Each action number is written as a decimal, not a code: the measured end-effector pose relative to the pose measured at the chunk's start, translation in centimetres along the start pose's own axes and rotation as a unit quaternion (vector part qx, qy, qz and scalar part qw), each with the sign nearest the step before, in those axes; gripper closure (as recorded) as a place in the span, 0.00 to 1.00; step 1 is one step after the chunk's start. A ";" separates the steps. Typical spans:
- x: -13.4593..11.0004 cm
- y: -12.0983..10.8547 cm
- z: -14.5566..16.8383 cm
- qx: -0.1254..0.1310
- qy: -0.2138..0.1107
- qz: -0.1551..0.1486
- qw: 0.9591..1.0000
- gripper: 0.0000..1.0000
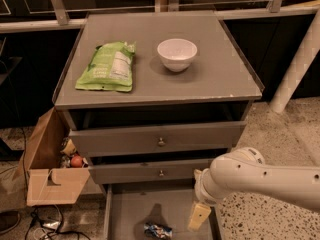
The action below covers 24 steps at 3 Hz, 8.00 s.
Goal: Pick redbull can from bottom drawer and place on counter
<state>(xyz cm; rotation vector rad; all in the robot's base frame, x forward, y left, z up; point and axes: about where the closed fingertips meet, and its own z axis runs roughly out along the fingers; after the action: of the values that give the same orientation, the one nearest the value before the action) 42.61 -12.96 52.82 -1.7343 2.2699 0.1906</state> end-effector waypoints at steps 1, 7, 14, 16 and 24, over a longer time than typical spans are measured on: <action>0.2 1.5 2.8 -0.023 -0.026 -0.002 0.999 0.00; -1.2 4.0 14.2 -0.056 -0.084 0.030 0.994 0.00; -0.4 3.2 27.0 -0.066 -0.121 0.086 0.987 0.00; -1.3 2.6 30.4 -0.066 -0.138 0.092 0.984 0.00; -0.5 3.2 43.5 -0.126 -0.152 0.127 0.972 0.00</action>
Offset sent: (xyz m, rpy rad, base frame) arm -0.0265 0.0360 -0.0883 0.1750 0.0771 0.0584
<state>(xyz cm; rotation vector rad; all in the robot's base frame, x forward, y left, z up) 45.70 0.11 11.35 -1.3952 2.3002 0.7709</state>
